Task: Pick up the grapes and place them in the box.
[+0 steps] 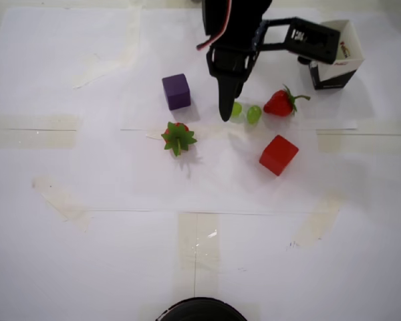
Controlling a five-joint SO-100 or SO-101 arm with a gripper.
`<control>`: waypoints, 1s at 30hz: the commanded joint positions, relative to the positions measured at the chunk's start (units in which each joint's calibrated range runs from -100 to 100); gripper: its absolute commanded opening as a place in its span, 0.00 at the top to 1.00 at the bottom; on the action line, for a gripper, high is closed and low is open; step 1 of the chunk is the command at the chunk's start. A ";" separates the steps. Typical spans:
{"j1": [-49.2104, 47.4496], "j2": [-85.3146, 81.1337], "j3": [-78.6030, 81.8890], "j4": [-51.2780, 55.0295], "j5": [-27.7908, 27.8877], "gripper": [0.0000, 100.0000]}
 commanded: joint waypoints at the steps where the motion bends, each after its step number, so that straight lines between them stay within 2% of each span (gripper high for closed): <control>1: 0.50 0.60 -4.31 -1.33 0.15 0.79; 18: 1.45 3.96 -6.67 0.63 -0.98 0.88; 30: 1.23 -0.86 -7.04 4.71 -2.39 0.96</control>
